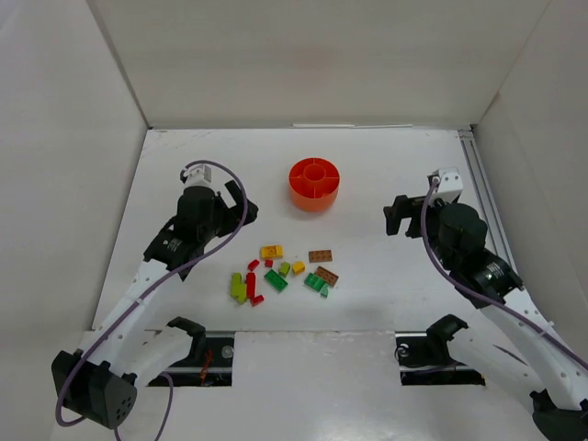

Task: Sort the legos into containers by color

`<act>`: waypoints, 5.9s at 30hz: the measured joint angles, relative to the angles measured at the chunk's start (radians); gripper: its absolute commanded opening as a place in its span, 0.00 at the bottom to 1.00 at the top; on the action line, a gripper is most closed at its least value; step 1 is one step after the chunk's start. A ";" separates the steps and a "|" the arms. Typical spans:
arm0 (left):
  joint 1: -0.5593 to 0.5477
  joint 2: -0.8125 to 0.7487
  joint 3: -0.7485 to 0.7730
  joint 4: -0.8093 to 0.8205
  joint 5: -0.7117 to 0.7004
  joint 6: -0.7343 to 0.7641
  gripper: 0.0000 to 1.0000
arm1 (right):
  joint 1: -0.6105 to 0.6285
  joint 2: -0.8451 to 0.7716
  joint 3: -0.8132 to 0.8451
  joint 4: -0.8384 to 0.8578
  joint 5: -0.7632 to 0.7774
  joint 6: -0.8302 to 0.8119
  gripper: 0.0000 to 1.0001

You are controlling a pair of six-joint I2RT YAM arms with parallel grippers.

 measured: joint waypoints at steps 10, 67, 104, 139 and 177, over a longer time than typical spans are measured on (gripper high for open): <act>-0.002 0.000 -0.022 -0.050 -0.012 -0.063 0.99 | 0.016 0.082 -0.006 -0.013 -0.014 0.002 1.00; -0.011 0.180 -0.138 -0.013 -0.011 -0.079 0.99 | 0.406 0.903 0.059 0.062 -0.127 -0.132 0.77; -0.011 0.176 -0.132 -0.006 0.005 -0.064 0.99 | 0.407 0.708 0.127 0.176 -0.106 -0.135 0.24; -0.011 0.237 -0.055 0.087 0.015 0.024 0.99 | 0.147 0.960 0.195 0.823 -0.114 -0.367 0.27; -0.011 0.266 -0.053 0.101 0.015 0.039 0.99 | 0.010 1.031 0.087 1.022 -0.388 -0.344 0.57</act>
